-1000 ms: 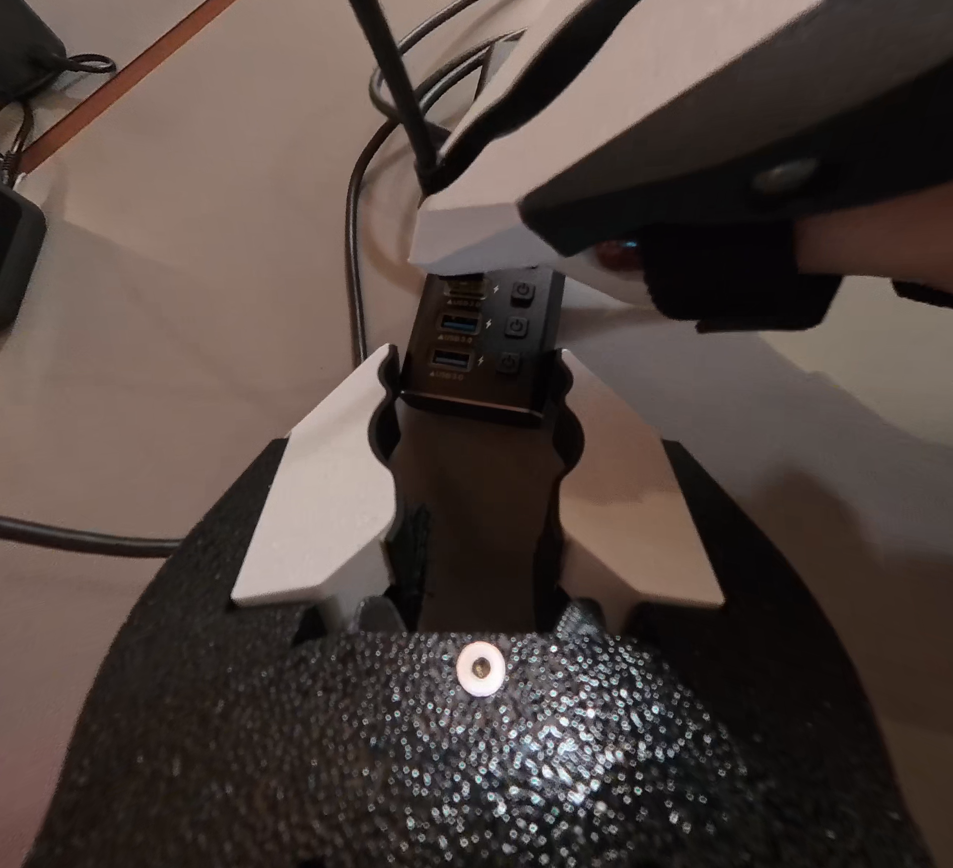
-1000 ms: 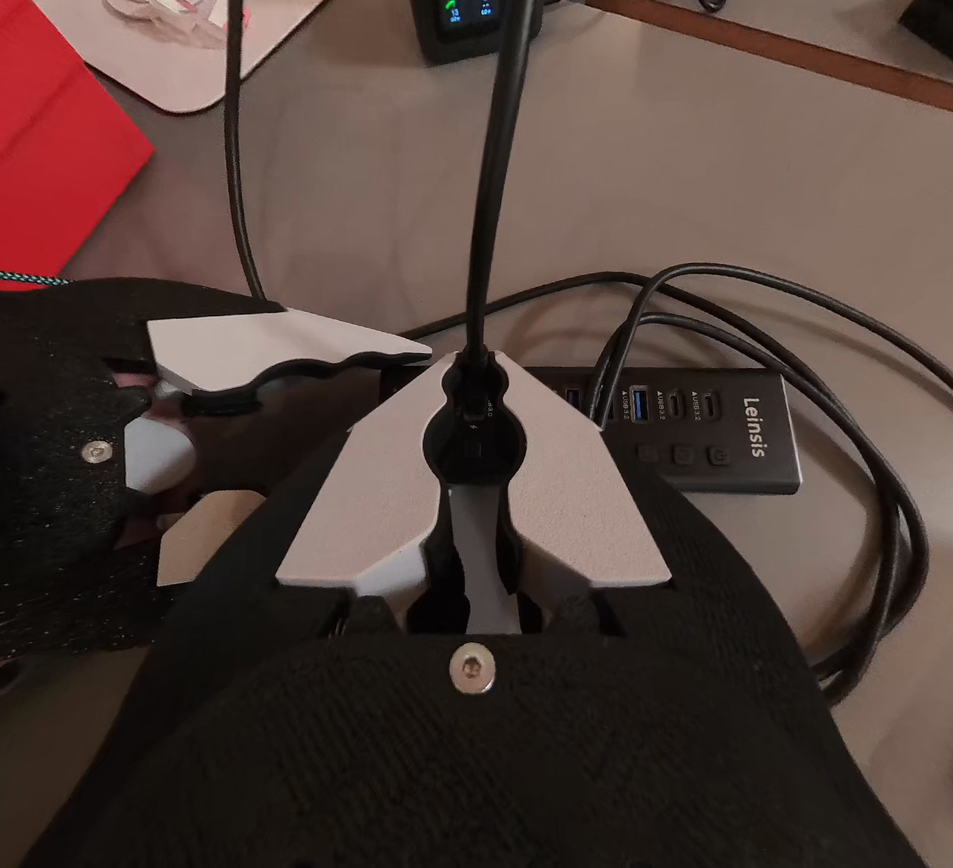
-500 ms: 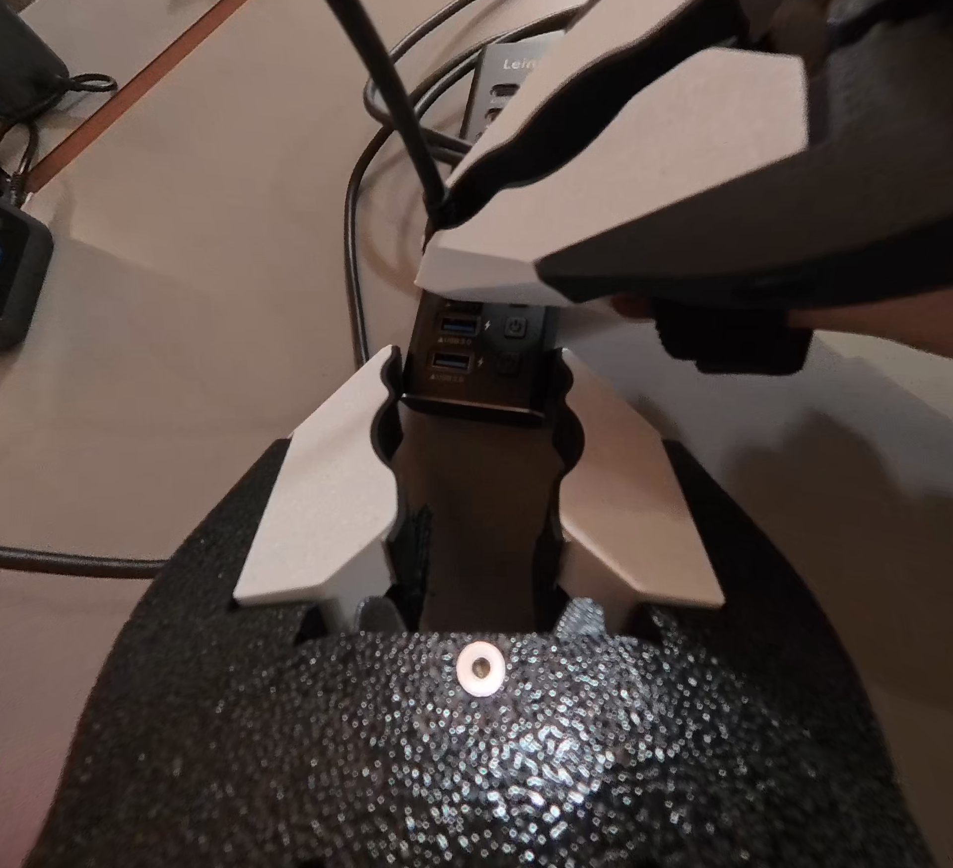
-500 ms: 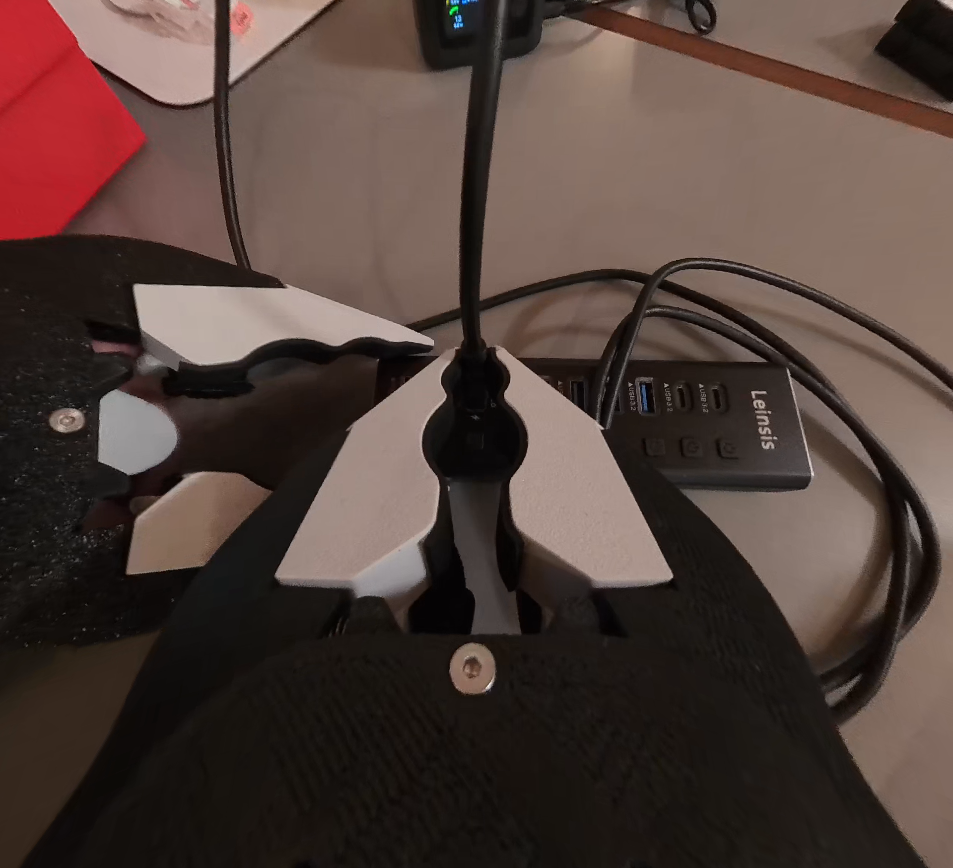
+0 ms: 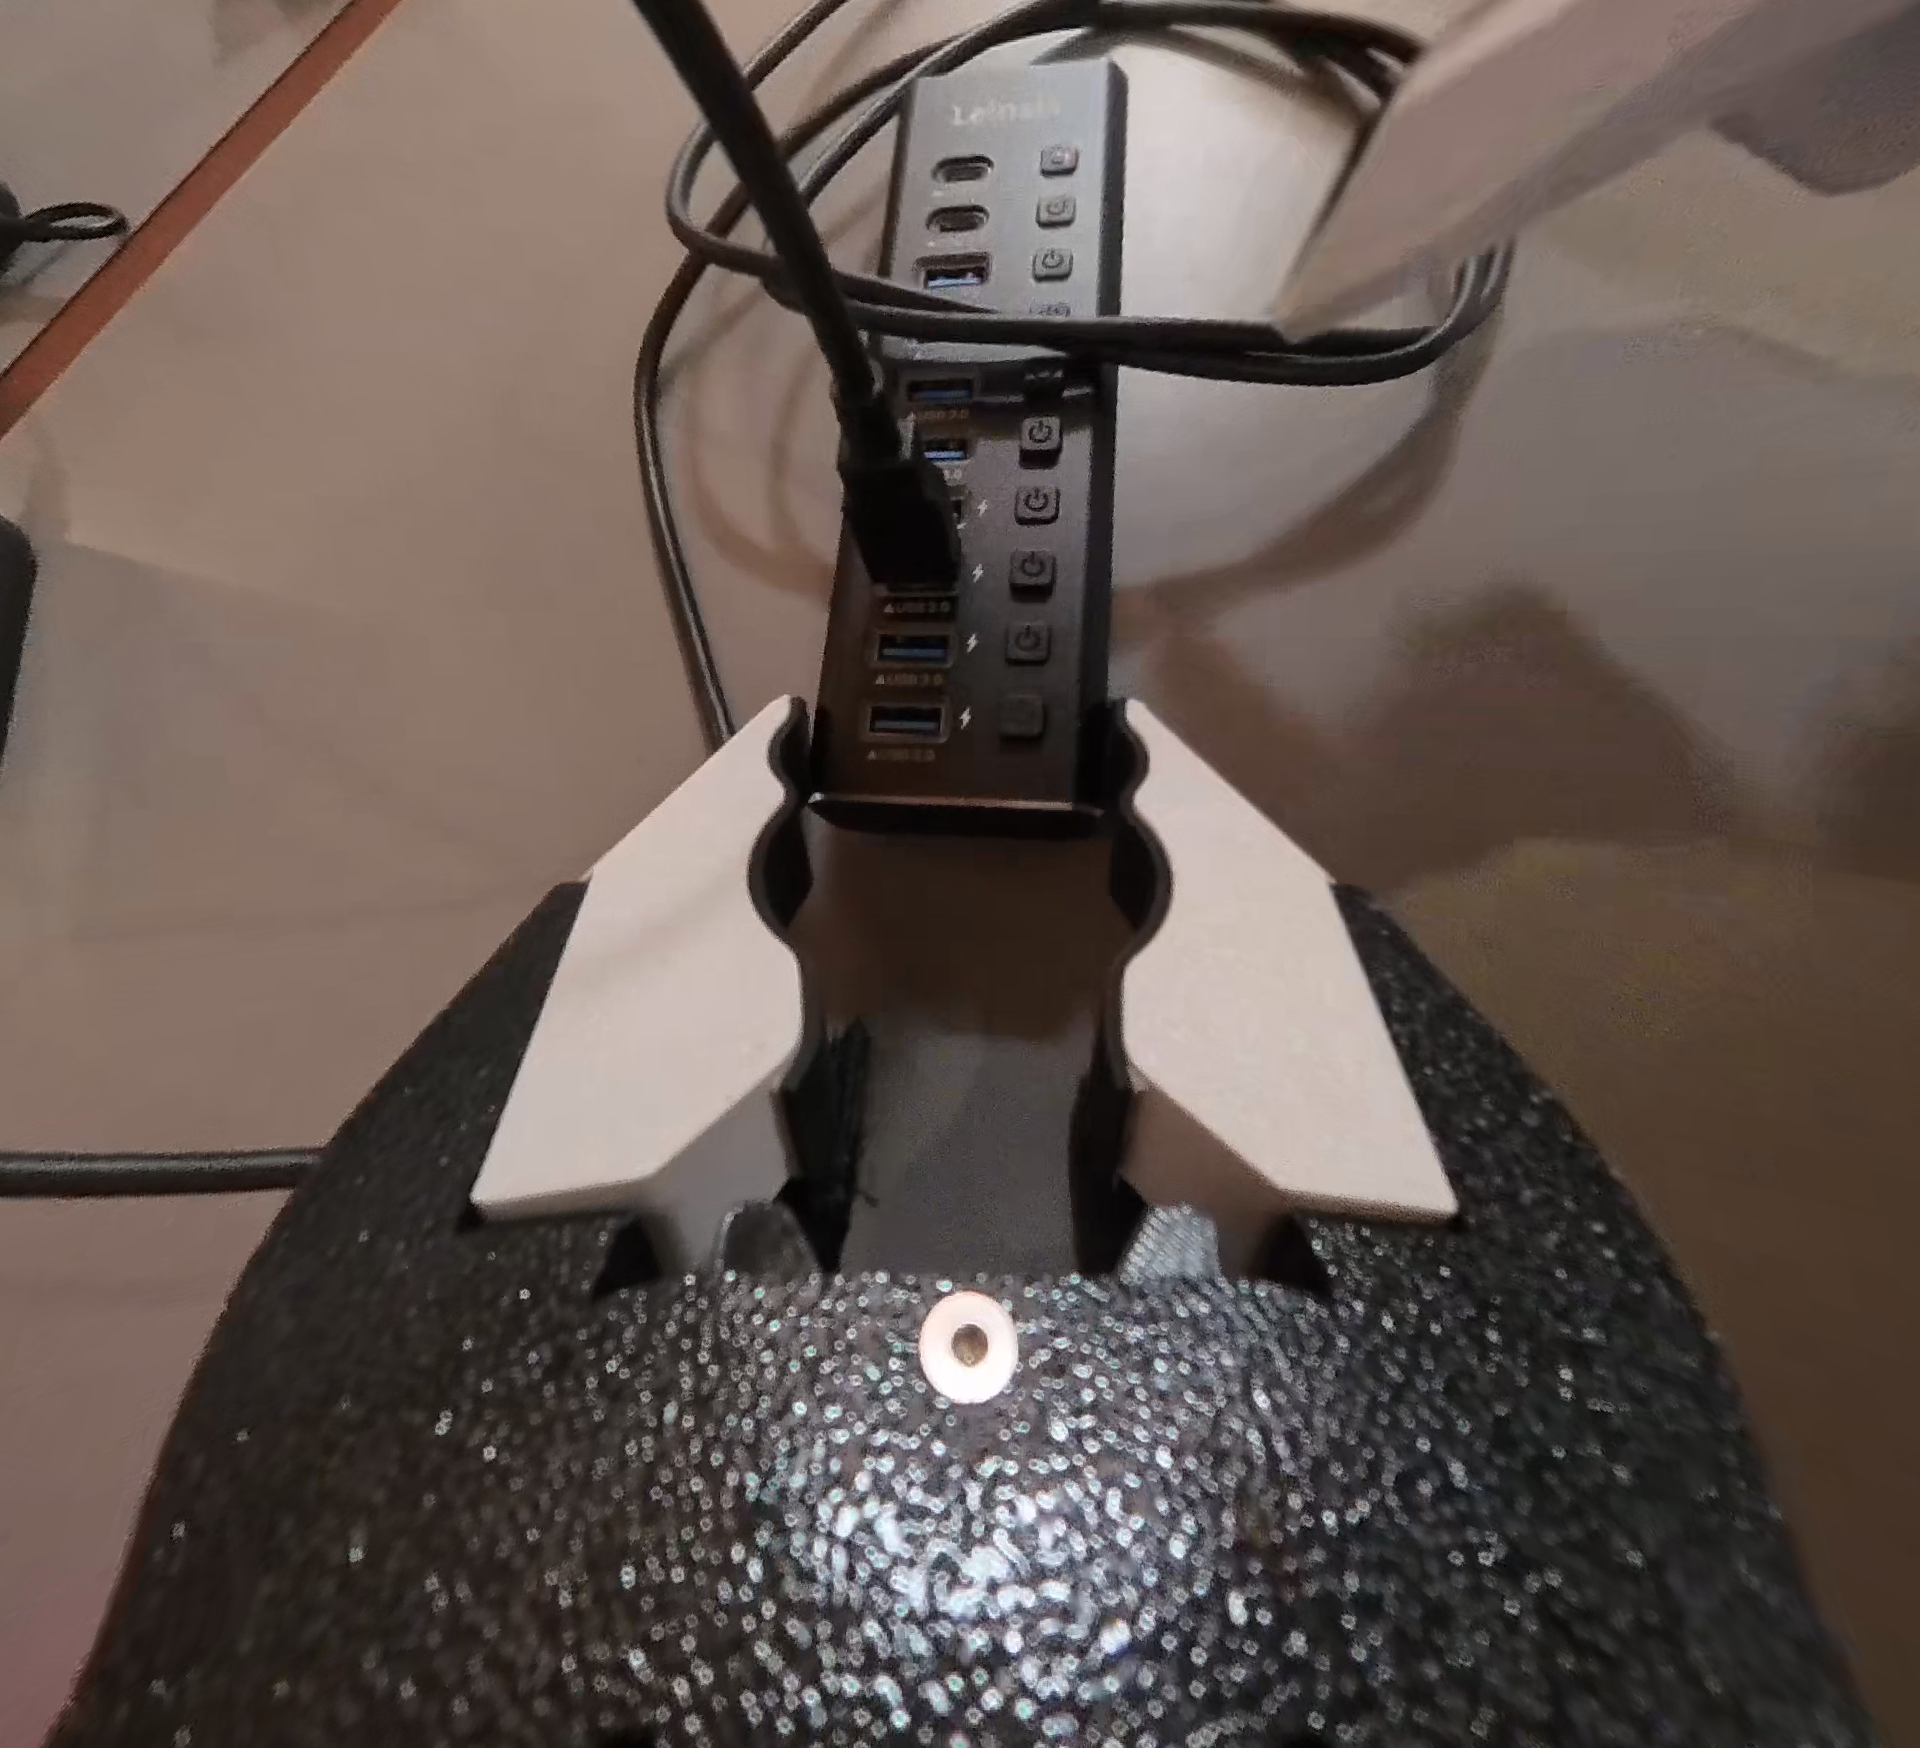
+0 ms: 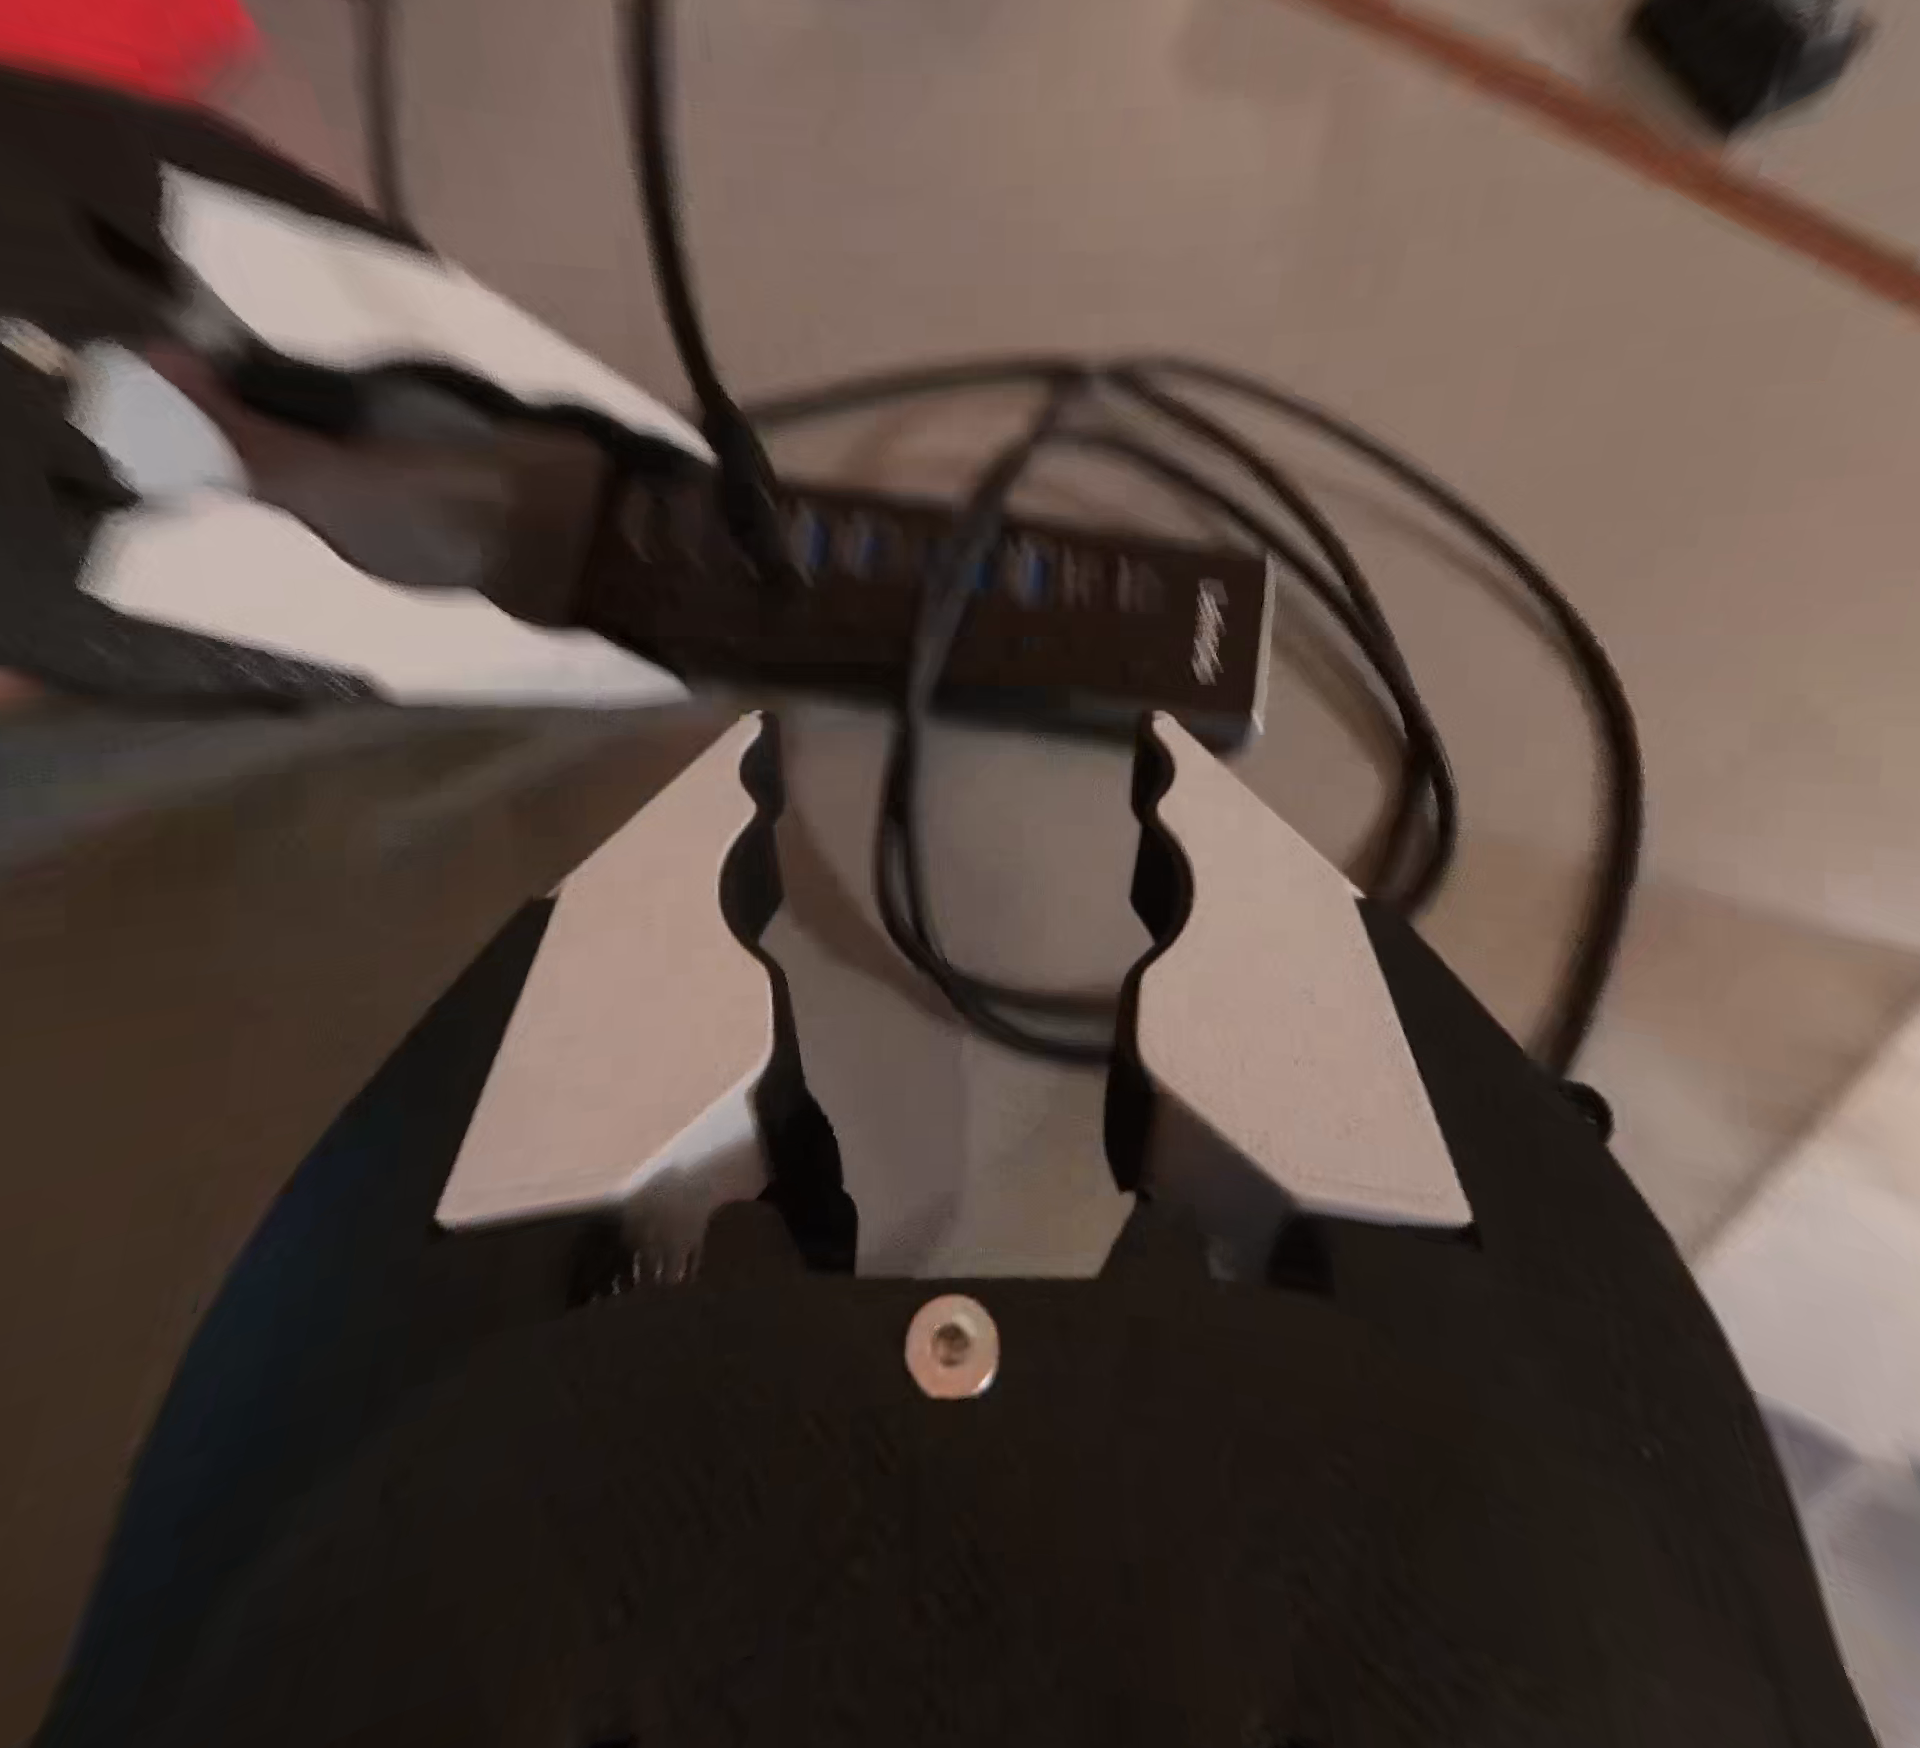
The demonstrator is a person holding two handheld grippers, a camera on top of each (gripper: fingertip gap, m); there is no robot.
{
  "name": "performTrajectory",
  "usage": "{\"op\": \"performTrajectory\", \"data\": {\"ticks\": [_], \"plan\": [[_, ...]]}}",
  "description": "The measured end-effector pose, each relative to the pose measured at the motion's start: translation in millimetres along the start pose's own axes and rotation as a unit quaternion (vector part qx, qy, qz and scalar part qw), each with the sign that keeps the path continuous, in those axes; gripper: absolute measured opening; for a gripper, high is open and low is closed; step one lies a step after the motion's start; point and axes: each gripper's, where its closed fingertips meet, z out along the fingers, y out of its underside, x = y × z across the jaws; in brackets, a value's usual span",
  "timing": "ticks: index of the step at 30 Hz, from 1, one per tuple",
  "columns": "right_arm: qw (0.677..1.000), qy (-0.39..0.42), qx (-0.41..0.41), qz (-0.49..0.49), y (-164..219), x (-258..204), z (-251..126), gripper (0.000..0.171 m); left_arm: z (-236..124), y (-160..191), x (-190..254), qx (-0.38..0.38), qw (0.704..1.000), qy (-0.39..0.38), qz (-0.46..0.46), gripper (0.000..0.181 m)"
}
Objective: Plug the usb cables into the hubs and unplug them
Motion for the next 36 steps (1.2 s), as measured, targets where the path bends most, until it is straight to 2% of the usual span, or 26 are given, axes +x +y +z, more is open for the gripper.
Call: {"op": "performTrajectory", "data": {"ticks": [1, 4, 5, 7, 8, 11, 15, 19, 22, 25, 27, 31, 33, 36], "plan": [[0.999, 0.011, -0.040, -0.007, 17.7, 5.4, 0.5, 0.069, -0.7, 0.7, 0.2, 0.000, 1.000, 0.004, 0.002, 0.055], [0.993, 0.005, -0.113, -0.038, 54.3, 1.9, 7.2, 0.069, -2.1, 2.1, 0.6, -0.004, 1.000, 0.013, 0.010, 0.055], [0.991, -0.003, -0.123, -0.045, 60.3, -1.9, 10.3, 0.062, -2.7, 2.8, 0.8, -0.007, 1.000, 0.014, 0.011, 0.055], [0.993, -0.006, -0.104, -0.061, 56.9, -2.8, 10.4, 0.014, -4.8, 4.6, 1.1, -0.009, 1.000, 0.019, 0.020, 0.055], [0.990, 0.012, -0.117, -0.083, 60.1, 3.2, 9.5, 0.007, -6.1, 5.7, 1.3, -0.009, 0.999, 0.024, 0.023, 0.055], [0.979, 0.064, -0.139, -0.134, 56.4, 22.5, 4.3, 0.007, -9.8, 8.7, 1.2, 0.000, 0.998, 0.045, 0.035, 0.055], [0.969, 0.139, -0.106, -0.172, 16.2, 56.8, 2.3, 0.006, -13.7, 11.5, 2.8, 0.006, 0.996, 0.065, 0.057, 0.055], [0.956, 0.199, -0.072, -0.204, -29.8, 89.0, 19.2, 0.005, -18.2, 15.0, 6.9, 0.001, 0.994, 0.086, 0.071, 0.055], [0.951, 0.204, -0.086, -0.218, -38.7, 104.7, 43.9, 0.005, -21.7, 17.5, 10.3, -0.002, 0.992, 0.098, 0.084, 0.054], [0.966, 0.164, -0.119, -0.159, -22.4, 107.2, 69.5, 0.007, -21.8, 17.2, 9.9, 0.003, 0.992, 0.101, 0.081, 0.055], [0.983, 0.125, -0.106, -0.080, -20.3, 95.1, 72.1, 0.030, -21.7, 17.4, 10.7, 0.001, 0.992, 0.102, 0.077, 0.054], [0.987, 0.147, 0.003, -0.062, -50.3, 76.4, 25.2, 0.064, -21.7, 17.2, 10.3, -0.007, 0.993, 0.106, 0.049, 0.055], [0.983, 0.145, 0.088, -0.075, -67.3, 58.3, -2.6, 0.077, -21.5, 15.8, 10.4, -0.003, 0.993, 0.112, 0.032, 0.055], [0.956, 0.110, 0.244, -0.119, -83.2, 20.7, -31.1, 0.080, -21.9, 13.6, 11.8, -0.001, 0.992, 0.125, 0.000, 0.056]]}}
